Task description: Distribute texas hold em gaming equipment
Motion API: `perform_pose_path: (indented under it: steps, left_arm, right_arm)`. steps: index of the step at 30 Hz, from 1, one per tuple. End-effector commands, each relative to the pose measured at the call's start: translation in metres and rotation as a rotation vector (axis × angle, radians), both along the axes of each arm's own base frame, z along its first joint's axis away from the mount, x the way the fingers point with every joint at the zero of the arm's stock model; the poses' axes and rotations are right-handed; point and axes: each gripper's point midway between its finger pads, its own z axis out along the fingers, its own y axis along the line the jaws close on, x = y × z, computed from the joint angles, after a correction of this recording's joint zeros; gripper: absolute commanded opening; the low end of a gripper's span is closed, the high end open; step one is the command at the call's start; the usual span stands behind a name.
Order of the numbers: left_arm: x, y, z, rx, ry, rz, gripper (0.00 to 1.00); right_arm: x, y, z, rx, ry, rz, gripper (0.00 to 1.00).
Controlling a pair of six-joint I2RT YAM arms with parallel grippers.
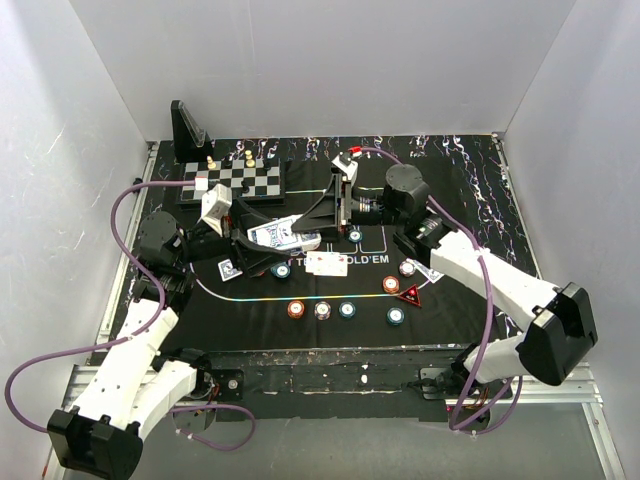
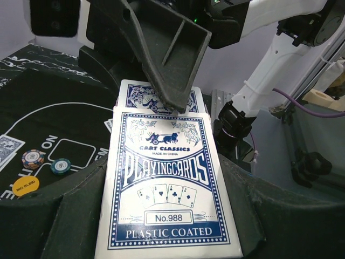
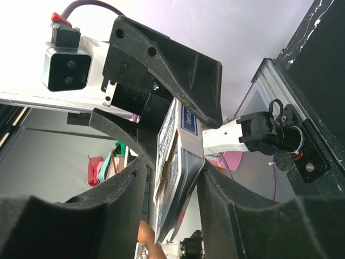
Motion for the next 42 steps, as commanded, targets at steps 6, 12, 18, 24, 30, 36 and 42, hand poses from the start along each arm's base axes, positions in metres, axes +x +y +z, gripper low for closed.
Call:
perform_pose_path:
  steps: [6,12,18,24,30,36,42]
  left_arm:
    - [0.006,0.003,0.011,0.01,-0.048,0.035,0.0]
    - [0.008,0.004,0.007,0.028,-0.049,0.049,0.0]
    - [0.022,0.01,-0.002,0.139,-0.017,0.117,0.5]
    - [0.021,0.022,-0.006,0.304,0.018,0.137,0.98]
    - [0.026,0.035,-0.002,0.501,0.166,0.113,0.98]
    - [0.063,0.041,-0.032,0.643,0.428,0.055,0.98]
    - [0.102,0.05,-0.014,0.427,0.48,0.094,0.98]
  right_arm:
    - [-0.004,0.018,0.017,0.035,-0.02,0.027,0.39]
    - [-0.005,0.017,0.014,0.043,-0.004,0.019,0.28]
    - [-0.001,0.008,0.001,0.024,0.009,-0.019,0.17]
    - [0.011,-0.001,-0.036,-0.054,0.001,-0.06,0.16]
    - [0.02,-0.001,-0.079,-0.145,0.003,-0.064,0.15]
    - [0.029,0.004,-0.12,-0.23,0.023,-0.05,0.15]
    - [0.039,0.004,-0.142,-0.283,0.027,-0.052,0.15]
